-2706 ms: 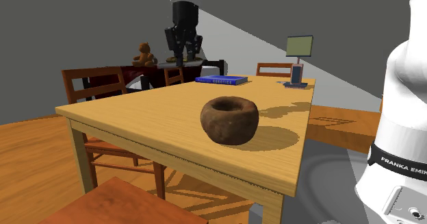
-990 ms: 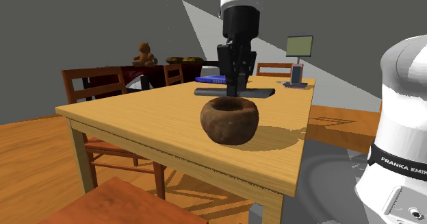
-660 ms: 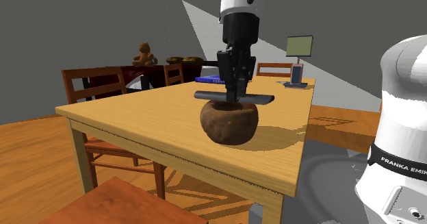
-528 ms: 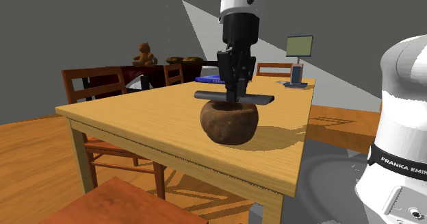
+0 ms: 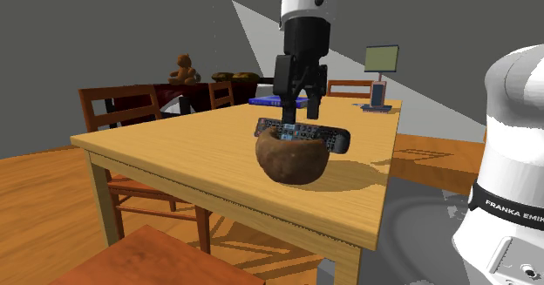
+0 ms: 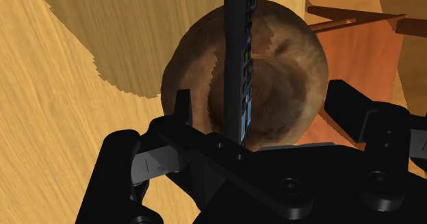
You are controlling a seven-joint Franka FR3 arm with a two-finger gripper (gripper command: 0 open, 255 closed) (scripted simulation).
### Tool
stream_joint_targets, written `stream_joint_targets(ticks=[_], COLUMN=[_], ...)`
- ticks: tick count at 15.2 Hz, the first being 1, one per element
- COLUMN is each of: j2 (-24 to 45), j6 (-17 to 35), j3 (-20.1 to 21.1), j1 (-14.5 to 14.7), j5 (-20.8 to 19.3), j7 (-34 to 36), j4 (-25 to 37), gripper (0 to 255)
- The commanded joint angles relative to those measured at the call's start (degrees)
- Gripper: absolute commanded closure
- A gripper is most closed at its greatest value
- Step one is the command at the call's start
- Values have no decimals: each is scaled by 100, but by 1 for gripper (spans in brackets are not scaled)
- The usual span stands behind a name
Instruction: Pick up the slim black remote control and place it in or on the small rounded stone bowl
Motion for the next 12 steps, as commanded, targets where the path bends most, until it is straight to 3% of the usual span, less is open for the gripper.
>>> stream_joint_targets(ticks=[1,4,12], j2=[-91,-283,-283], j6=[-224,-821,-821], j3=[-41,-149,-149], j1=[-12,-47,-47], j5=[-30,-114,-114], j7=[4,18,18], j4=[132,533,533], gripper=[0,0,0])
